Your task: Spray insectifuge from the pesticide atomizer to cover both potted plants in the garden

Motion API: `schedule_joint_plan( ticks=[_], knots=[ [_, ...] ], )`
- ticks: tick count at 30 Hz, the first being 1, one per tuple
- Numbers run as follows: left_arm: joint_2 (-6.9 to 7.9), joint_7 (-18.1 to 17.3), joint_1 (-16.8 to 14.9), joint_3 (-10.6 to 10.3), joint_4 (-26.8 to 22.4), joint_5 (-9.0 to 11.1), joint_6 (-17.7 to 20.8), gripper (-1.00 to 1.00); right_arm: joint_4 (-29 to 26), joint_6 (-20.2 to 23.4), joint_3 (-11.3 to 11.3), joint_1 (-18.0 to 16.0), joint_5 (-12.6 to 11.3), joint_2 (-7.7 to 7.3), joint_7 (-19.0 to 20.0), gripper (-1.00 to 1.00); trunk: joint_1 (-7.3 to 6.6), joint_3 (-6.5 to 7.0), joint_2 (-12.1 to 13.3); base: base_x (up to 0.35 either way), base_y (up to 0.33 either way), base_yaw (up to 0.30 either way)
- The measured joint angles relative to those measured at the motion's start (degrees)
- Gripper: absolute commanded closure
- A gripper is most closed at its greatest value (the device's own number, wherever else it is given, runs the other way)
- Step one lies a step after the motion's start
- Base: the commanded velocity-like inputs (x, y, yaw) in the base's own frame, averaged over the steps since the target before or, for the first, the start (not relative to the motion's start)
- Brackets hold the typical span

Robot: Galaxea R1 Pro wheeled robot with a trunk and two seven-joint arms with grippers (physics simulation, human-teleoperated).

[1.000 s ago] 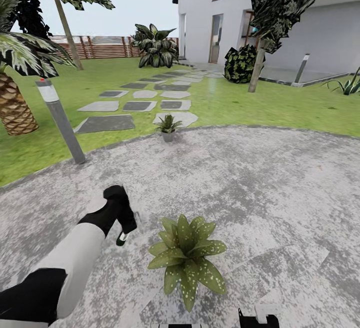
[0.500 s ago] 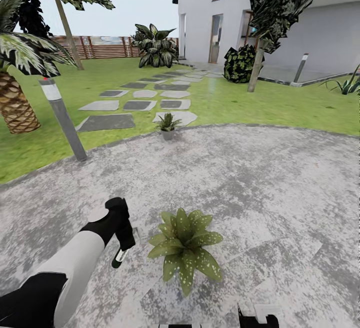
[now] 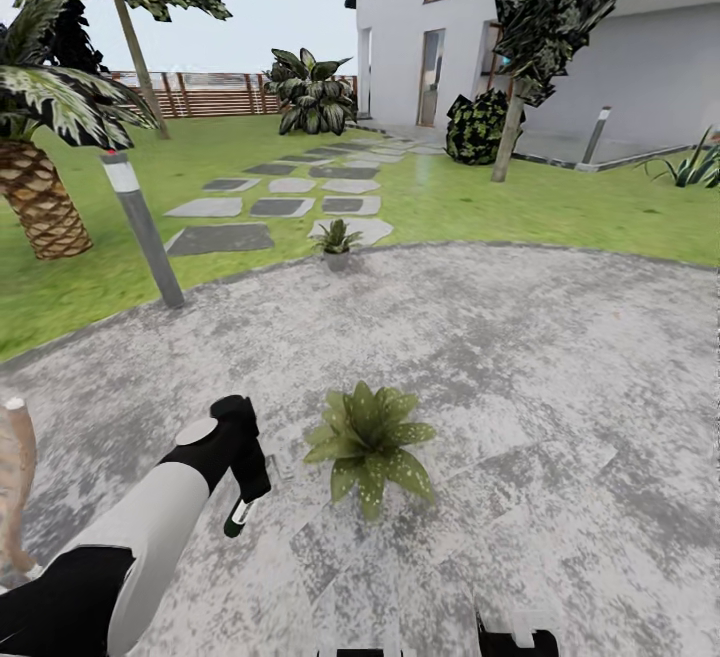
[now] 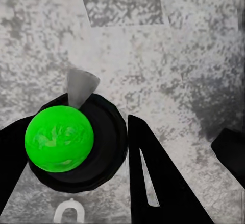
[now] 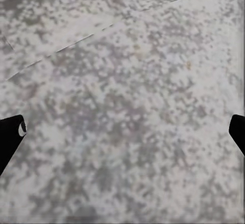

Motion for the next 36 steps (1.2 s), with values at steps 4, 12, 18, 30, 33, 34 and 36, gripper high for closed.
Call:
schedule_joint_plan(
  ticks=[4, 12, 18, 30, 33, 34, 36],
  knots=[
    [0.18, 0.0, 0.0, 0.87, 0.0, 0.22, -0.06, 1.0, 0.0, 0.0, -0.02, 0.0, -0.01, 0.0, -0.06, -1.0, 0.0, 0.0, 0.0, -0.331, 0.049, 0.0],
    [0.59, -0.05, 0.0, 3.21, 0.0, 1.6, -0.34, 1.0, -1.94, 0.0, -0.12, -0.01, -0.02, -0.49, 0.04, -1.0, -0.04, 0.01, 0.0, -0.088, 0.068, 0.0],
    [2.15, -0.15, 1.96, 4.15, 0.06, 7.49, -7.85, 1.0, -16.67, 0.26, 0.89, -0.01, 12.98, -0.78, 4.41, -1.0, -0.04, 0.0, 0.0, 0.0, 0.0, 0.0],
    [4.64, -0.21, 3.16, 4.15, 4.58, 13.25, -27.07, 1.0, -25.25, 11.96, 0.86, -11.47, 30.3, -0.69, 47.67, 1.0, -0.04, 0.0, 0.0, 0.0, 0.0, 0.0],
    [4.66, -0.22, 3.18, 4.12, 4.99, 13.25, -27.45, 1.0, -28.69, 12.82, 0.94, -11.67, 30.43, -0.61, 52.23, 1.0, -0.04, 0.0, 0.0, 0.0, 0.0, 0.0],
    [4.6, -0.1, 3.21, 4.1, 5.61, 13.25, -27.53, 1.0, -29.69, 12.89, 0.95, -11.69, 30.48, -0.6, 54.94, 1.0, -0.04, 0.0, 0.0, 0.0, 0.0, 0.0],
    [4.23, 0.35, 3.24, 4.09, 6.57, 13.26, -27.58, 1.0, -30.94, 12.94, 0.96, -11.7, 30.48, -0.47, 57.36, 1.0, -0.04, 0.0, 0.0, 0.0, 0.0, 0.0]
  ],
)
